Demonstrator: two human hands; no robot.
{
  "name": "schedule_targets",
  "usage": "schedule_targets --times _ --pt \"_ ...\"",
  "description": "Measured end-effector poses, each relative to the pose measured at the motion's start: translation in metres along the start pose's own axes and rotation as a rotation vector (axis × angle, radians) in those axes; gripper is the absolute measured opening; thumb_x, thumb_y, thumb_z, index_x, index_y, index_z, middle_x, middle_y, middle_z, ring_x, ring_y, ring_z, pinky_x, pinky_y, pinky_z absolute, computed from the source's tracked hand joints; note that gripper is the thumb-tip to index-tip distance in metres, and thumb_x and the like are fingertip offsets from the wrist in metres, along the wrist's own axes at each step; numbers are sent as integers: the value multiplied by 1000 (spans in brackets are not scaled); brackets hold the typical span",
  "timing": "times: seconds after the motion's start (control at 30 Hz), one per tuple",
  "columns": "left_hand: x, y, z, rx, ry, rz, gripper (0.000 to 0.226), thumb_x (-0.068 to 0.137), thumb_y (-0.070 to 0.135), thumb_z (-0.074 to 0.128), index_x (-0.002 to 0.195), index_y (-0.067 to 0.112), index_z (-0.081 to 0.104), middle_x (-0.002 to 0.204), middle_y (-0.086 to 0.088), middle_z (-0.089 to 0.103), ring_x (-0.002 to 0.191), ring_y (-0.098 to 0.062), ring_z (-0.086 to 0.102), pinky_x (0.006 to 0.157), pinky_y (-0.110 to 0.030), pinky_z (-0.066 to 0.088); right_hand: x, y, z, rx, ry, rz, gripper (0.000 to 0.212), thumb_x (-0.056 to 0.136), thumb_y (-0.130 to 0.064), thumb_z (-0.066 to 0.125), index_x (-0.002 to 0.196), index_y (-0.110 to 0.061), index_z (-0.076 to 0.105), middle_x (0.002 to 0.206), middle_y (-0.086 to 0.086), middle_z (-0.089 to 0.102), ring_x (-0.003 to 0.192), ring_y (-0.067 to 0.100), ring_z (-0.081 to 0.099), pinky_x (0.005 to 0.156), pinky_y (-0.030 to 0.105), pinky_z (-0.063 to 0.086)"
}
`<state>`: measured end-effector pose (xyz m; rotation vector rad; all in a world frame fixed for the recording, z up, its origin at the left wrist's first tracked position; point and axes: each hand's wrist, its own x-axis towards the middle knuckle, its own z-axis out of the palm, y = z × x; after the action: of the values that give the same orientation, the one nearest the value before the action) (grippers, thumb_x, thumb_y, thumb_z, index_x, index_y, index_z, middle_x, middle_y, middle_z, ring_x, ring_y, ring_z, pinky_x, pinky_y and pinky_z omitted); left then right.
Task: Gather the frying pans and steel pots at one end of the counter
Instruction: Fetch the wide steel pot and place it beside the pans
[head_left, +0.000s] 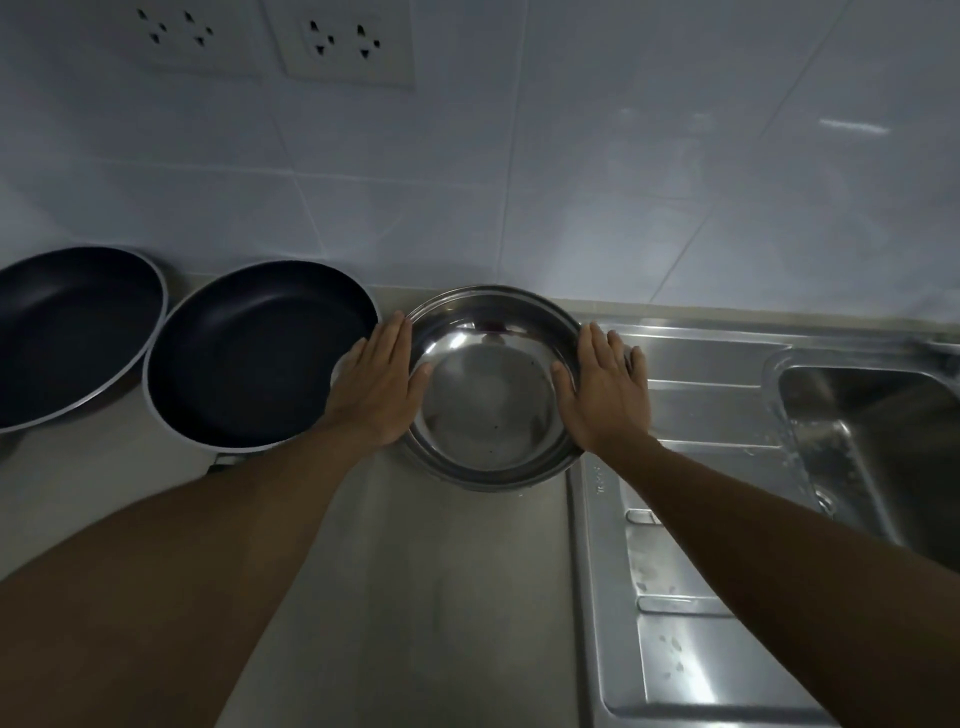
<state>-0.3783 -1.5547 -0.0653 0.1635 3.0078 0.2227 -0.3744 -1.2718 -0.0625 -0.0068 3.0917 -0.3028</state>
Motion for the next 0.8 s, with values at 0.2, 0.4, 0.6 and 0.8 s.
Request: schedule_targets --times 0.2,0.4,0.6,0.8 --pt "25 -6 0 36 -5 11 75 101 56 7 159 9 -3 168 -6 -4 155 -17 -1 125 -38 4 24 -2 0 -7 0 -4 71 105 -56 20 162 -14 15 169 8 20 158 28 9 127 49 6" --pt "44 -10 -1 33 -14 7 75 101 58 4 158 11 -7 168 -4 -8 154 -16 -4 124 -37 3 43 -2 2 -24 -8 0 72 105 -57 19 163 -15 12 170 7 18 158 28 7 127 49 6" --pt "53 -11 -2 36 -27 8 75 101 57 4 158 10 -8 168 -5 -9 154 -17 -6 125 -38 3 52 -2 3 -32 -3 -1 72 104 -57 17 163 -14 12 170 7 18 158 29 7 128 48 4" --pt "61 -13 -3 56 -40 18 74 101 57 4 157 10 -10 168 -6 -11 154 -18 -6 125 -39 3 59 -1 6 -48 -11 1 73 105 -57 18 163 -14 10 171 7 15 158 29 5 127 47 1"
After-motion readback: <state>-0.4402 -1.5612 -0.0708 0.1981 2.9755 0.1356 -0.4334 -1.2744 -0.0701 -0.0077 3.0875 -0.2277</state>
